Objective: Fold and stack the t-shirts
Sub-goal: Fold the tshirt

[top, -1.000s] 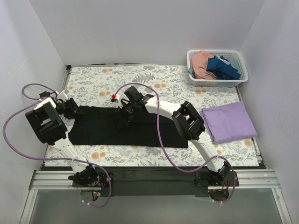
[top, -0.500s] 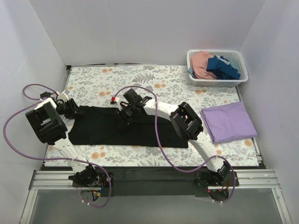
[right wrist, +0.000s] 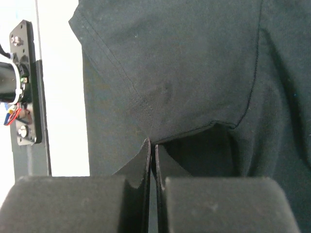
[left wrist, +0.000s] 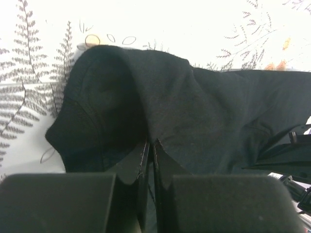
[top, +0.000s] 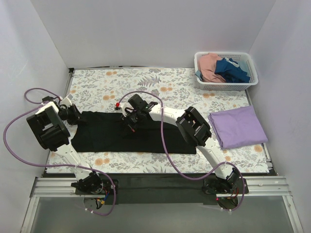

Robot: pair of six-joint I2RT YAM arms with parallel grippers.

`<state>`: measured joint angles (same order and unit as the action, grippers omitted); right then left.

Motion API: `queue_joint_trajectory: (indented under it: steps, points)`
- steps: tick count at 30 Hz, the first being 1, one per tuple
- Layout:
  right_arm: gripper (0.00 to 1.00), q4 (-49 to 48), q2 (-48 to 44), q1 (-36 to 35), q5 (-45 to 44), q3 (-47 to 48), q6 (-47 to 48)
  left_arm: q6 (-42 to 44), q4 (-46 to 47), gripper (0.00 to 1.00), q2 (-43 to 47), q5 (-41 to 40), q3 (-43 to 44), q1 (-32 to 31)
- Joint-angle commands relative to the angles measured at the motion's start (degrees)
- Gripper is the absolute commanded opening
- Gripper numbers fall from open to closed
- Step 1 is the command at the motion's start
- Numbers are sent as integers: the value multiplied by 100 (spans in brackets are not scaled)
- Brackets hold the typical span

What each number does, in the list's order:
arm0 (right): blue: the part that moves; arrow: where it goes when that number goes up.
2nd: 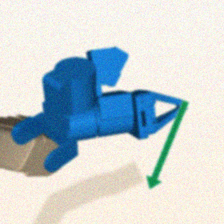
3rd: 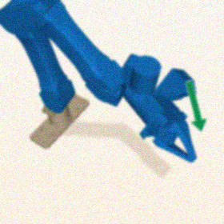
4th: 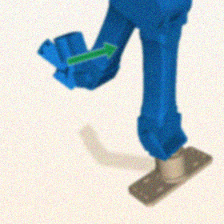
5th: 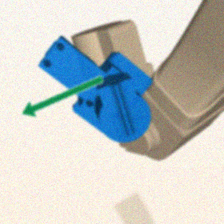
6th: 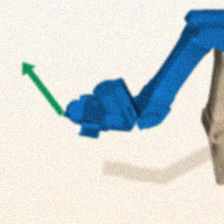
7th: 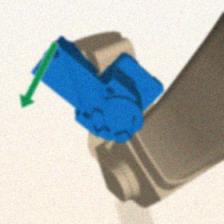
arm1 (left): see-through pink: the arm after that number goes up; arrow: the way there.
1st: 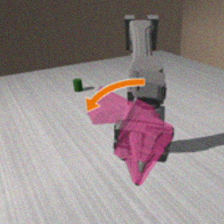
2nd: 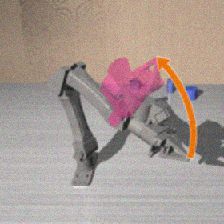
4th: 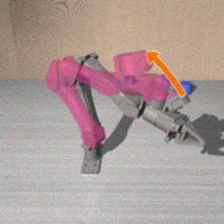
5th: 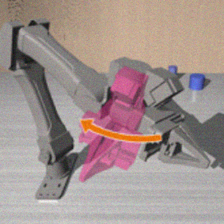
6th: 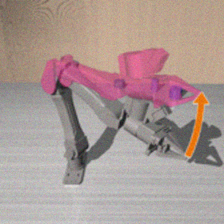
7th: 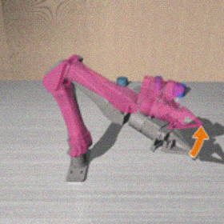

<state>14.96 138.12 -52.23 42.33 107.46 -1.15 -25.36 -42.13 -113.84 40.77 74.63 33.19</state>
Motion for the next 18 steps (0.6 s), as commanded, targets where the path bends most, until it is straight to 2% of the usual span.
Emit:
queue_joint_trajectory:
  steps: [1,8,18]
  points:
    - [1,-63,-566,-7,329,-129,-35,93,-252,0,520,-183,148,3]
    - [1,-55,-822,151,373,-348,18,137,-515,0,916,-746,34,65]
    - [1,-11,-1007,257,513,-717,18,339,-630,0,1452,-974,-616,74]
